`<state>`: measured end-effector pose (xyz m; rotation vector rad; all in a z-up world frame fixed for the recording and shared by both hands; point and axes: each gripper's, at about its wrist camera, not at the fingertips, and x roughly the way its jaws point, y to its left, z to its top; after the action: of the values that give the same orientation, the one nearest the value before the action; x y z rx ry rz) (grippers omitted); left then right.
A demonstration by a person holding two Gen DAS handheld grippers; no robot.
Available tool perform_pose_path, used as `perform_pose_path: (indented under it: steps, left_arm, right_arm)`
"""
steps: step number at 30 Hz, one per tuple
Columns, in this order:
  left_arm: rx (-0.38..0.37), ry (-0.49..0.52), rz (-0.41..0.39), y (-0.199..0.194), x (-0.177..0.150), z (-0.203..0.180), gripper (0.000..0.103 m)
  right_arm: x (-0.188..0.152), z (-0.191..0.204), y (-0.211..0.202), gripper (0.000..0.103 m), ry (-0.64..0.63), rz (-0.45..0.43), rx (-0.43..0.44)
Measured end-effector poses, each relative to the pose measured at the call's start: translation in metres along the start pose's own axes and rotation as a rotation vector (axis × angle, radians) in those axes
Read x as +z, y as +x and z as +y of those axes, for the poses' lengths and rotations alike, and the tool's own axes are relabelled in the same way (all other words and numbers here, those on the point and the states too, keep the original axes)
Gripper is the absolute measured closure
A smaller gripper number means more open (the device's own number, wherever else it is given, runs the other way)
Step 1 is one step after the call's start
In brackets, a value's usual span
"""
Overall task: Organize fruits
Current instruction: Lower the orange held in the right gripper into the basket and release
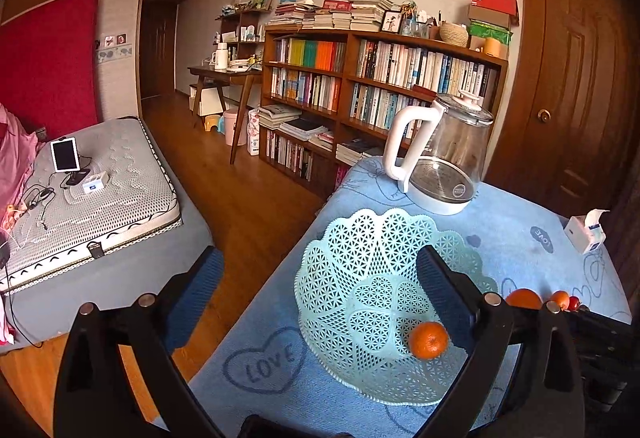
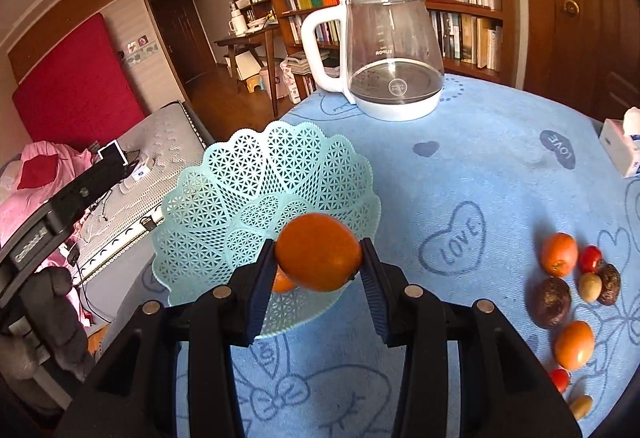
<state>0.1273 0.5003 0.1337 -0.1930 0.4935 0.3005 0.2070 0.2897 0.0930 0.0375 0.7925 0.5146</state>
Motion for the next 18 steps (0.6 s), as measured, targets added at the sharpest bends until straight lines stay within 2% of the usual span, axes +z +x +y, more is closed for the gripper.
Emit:
perform_pose_path:
  steps: [4, 6, 18]
  left_arm:
    - [0.0, 0.0, 0.004, 0.002, 0.0, 0.001, 0.005]
    - [-0.001, 0.001, 0.005, 0.002, -0.001, 0.0, 0.005]
    - [-0.006, 0.009, 0.008, 0.004, -0.004, -0.001, 0.004]
  right_arm:
    - [0.003, 0.002, 0.01, 0.06, -0.001, 0.005, 0.007]
    - [0.005, 0.001, 0.009, 0.057, 0.01, -0.004, 0.01]
    - [-0.013, -0.01, -0.02, 0.051, 0.072, -0.057, 0.016]
